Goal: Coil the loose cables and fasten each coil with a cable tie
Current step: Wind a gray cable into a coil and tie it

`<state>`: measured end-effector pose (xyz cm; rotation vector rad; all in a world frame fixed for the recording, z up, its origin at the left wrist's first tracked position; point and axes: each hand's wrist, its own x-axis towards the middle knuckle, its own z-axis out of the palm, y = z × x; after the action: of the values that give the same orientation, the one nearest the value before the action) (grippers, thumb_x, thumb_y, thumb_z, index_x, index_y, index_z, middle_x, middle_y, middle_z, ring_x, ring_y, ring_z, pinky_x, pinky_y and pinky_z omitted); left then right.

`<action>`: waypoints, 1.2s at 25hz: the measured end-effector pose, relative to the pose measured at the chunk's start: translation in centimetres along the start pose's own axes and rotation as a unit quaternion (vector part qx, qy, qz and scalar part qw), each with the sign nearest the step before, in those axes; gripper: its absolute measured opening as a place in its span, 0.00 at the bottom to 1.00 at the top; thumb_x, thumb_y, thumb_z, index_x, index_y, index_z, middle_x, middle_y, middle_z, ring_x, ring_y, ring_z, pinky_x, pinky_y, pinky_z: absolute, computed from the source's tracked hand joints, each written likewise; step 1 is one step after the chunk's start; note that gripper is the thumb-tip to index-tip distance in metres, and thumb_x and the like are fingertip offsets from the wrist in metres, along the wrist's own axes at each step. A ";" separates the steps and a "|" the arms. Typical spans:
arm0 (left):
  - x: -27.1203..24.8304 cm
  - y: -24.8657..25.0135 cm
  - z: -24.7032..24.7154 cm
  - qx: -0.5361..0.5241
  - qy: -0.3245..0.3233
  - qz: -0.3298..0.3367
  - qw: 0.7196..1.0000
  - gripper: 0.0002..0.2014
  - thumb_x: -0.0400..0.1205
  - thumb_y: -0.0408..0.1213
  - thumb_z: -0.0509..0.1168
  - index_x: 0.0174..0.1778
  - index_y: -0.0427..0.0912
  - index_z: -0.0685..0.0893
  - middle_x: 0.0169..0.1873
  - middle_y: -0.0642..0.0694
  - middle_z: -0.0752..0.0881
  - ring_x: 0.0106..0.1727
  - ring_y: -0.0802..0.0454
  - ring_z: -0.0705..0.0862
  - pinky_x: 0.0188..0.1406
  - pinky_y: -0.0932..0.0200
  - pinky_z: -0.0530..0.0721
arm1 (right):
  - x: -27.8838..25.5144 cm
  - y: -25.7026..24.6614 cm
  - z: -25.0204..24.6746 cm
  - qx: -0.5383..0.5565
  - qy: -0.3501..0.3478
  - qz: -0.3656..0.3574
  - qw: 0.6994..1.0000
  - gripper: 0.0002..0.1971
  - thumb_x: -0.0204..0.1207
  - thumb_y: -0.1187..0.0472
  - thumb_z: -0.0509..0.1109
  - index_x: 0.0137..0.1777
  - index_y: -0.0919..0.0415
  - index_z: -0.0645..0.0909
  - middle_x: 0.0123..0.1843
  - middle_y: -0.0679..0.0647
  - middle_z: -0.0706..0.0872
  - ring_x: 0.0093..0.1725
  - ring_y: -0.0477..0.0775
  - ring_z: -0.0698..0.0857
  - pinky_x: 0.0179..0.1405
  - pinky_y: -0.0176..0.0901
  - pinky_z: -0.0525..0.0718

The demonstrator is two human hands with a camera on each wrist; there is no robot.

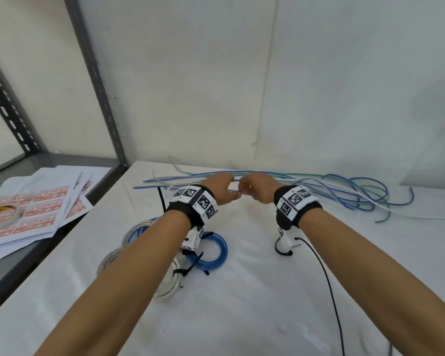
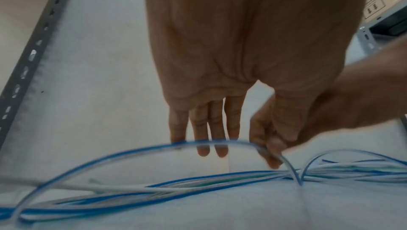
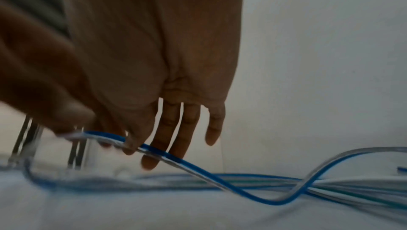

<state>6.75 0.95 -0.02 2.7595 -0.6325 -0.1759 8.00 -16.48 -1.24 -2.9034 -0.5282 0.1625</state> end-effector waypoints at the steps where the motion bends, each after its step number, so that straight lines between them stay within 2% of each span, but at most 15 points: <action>1: 0.1 0.8 -0.3 -0.004 0.016 0.011 1.000 0.19 0.87 0.48 0.64 0.67 0.38 0.83 0.64 0.36 0.85 0.67 0.36 0.82 0.61 0.50 0.79 | -1.0 -0.1 -1.6 0.046 0.026 -0.011 0.999 0.13 0.80 0.70 0.64 0.47 0.51 0.85 0.46 0.51 0.89 0.50 0.57 0.87 0.50 0.46 0.85; 3: 0.3 1.6 -1.4 -0.036 0.064 0.027 0.997 0.14 0.88 0.49 0.61 0.51 0.43 0.85 0.48 0.37 0.87 0.55 0.35 0.85 0.52 0.48 0.82 | -2.4 -0.1 -4.3 0.117 0.077 -0.021 0.990 0.14 0.80 0.70 0.62 0.43 0.51 0.83 0.40 0.48 0.88 0.45 0.53 0.86 0.41 0.34 0.79; 5: 0.1 2.7 -2.6 -0.096 0.130 0.047 0.986 0.13 0.88 0.50 0.62 0.42 0.47 0.80 0.38 0.42 0.83 0.46 0.37 0.83 0.46 0.47 0.81 | -3.9 0.8 -5.9 0.194 0.132 -0.014 0.972 0.10 0.84 0.62 0.65 0.44 0.53 0.85 0.41 0.52 0.89 0.44 0.53 0.87 0.44 0.35 0.80; 7: -0.1 3.9 -3.9 -0.150 0.211 0.066 0.964 0.12 0.89 0.48 0.63 0.42 0.46 0.79 0.34 0.45 0.81 0.40 0.41 0.80 0.41 0.50 0.77 | -5.3 2.2 -6.5 0.287 0.172 0.005 0.942 0.13 0.86 0.53 0.68 0.44 0.59 0.87 0.42 0.60 0.91 0.43 0.54 0.87 0.48 0.45 0.82; 8: -0.2 4.3 -4.6 -0.183 0.253 0.071 0.947 0.12 0.89 0.47 0.63 0.42 0.45 0.80 0.33 0.46 0.80 0.37 0.44 0.78 0.39 0.52 0.74 | -5.9 3.0 -6.2 0.299 0.187 0.020 0.936 0.16 0.85 0.51 0.70 0.42 0.62 0.86 0.40 0.62 0.89 0.41 0.54 0.85 0.45 0.46 0.81; 11: -0.2 4.8 -6.3 -0.283 0.350 0.096 0.888 0.14 0.88 0.46 0.66 0.41 0.40 0.82 0.29 0.48 0.79 0.32 0.52 0.73 0.35 0.58 0.70 | -7.5 6.0 -4.2 0.234 0.183 0.104 0.949 0.16 0.84 0.55 0.71 0.35 0.59 0.79 0.32 0.53 0.78 0.38 0.55 0.76 0.35 0.42 0.70; 12: -0.2 4.8 -6.6 -0.309 0.365 0.104 0.872 0.15 0.87 0.46 0.66 0.41 0.39 0.83 0.28 0.51 0.78 0.31 0.55 0.72 0.34 0.60 0.70 | -8.0 7.0 -3.6 0.219 0.185 0.132 0.949 0.15 0.84 0.57 0.72 0.35 0.59 0.80 0.34 0.54 0.80 0.40 0.56 0.79 0.36 0.43 0.71; 14: -0.4 4.9 -6.8 -0.359 0.384 0.113 0.843 0.16 0.87 0.47 0.66 0.39 0.40 0.82 0.27 0.54 0.77 0.30 0.58 0.71 0.35 0.60 0.72 | -8.7 8.7 -2.7 0.197 0.214 0.182 0.939 0.10 0.84 0.59 0.71 0.46 0.64 0.87 0.46 0.61 0.88 0.51 0.62 0.86 0.45 0.46 0.76; 16: -0.8 4.9 -6.9 -0.418 0.397 0.107 0.810 0.15 0.87 0.47 0.65 0.36 0.44 0.81 0.26 0.56 0.74 0.29 0.55 0.69 0.35 0.56 0.71 | -9.4 9.5 -3.1 0.182 0.256 0.259 0.913 0.11 0.86 0.60 0.68 0.57 0.67 0.88 0.59 0.66 0.88 0.62 0.69 0.85 0.56 0.51 0.80; 19: -1.4 4.4 -7.9 -0.533 0.423 0.056 0.730 0.16 0.89 0.45 0.64 0.34 0.47 0.77 0.23 0.58 0.66 0.27 0.55 0.63 0.29 0.57 0.66 | -10.7 10.7 -4.2 0.136 0.234 0.343 0.899 0.13 0.87 0.60 0.65 0.63 0.66 0.86 0.65 0.67 0.86 0.65 0.71 0.83 0.59 0.53 0.80; 20: -1.6 4.1 -8.3 -0.561 0.423 0.037 0.711 0.17 0.89 0.46 0.64 0.34 0.47 0.77 0.24 0.55 0.64 0.26 0.55 0.62 0.26 0.59 0.67 | -11.0 11.0 -4.7 0.138 0.220 0.346 0.901 0.13 0.87 0.59 0.66 0.62 0.65 0.86 0.64 0.68 0.87 0.65 0.71 0.83 0.58 0.52 0.80; 22: -1.9 4.0 -8.4 -0.582 0.420 0.029 0.696 0.17 0.90 0.47 0.63 0.35 0.46 0.77 0.24 0.50 0.62 0.25 0.54 0.61 0.23 0.62 0.68 | -11.5 10.8 -6.0 0.175 0.238 0.337 0.894 0.10 0.85 0.55 0.68 0.55 0.60 0.87 0.59 0.68 0.89 0.60 0.70 0.86 0.58 0.52 0.84; 25: -2.4 4.8 -7.4 -0.563 0.415 0.033 0.714 0.16 0.90 0.46 0.62 0.36 0.45 0.78 0.24 0.50 0.64 0.22 0.55 0.62 0.22 0.63 0.68 | -11.0 10.1 -9.2 0.276 0.366 0.300 0.837 0.11 0.79 0.48 0.71 0.45 0.56 0.86 0.46 0.64 0.91 0.46 0.68 0.91 0.52 0.61 0.91; 28: -2.6 5.3 -6.8 -0.572 0.404 0.030 0.713 0.17 0.90 0.47 0.62 0.37 0.45 0.79 0.25 0.48 0.64 0.23 0.55 0.62 0.21 0.62 0.67 | -11.3 7.7 -13.3 0.301 0.487 0.217 0.791 0.12 0.82 0.48 0.71 0.49 0.55 0.89 0.36 0.57 0.87 0.39 0.63 0.87 0.47 0.55 0.89; 30: -2.8 5.4 -7.0 -0.604 0.398 0.021 0.690 0.18 0.90 0.49 0.62 0.35 0.46 0.79 0.25 0.49 0.65 0.24 0.54 0.62 0.22 0.62 0.66 | -11.5 6.4 -15.0 0.340 0.539 0.169 0.752 0.12 0.82 0.49 0.71 0.49 0.57 0.89 0.30 0.51 0.83 0.33 0.57 0.83 0.41 0.51 0.86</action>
<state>3.36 -0.59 8.46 1.2814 -0.1622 0.4546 1.58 -28.97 12.99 -1.8552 0.2430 -0.9954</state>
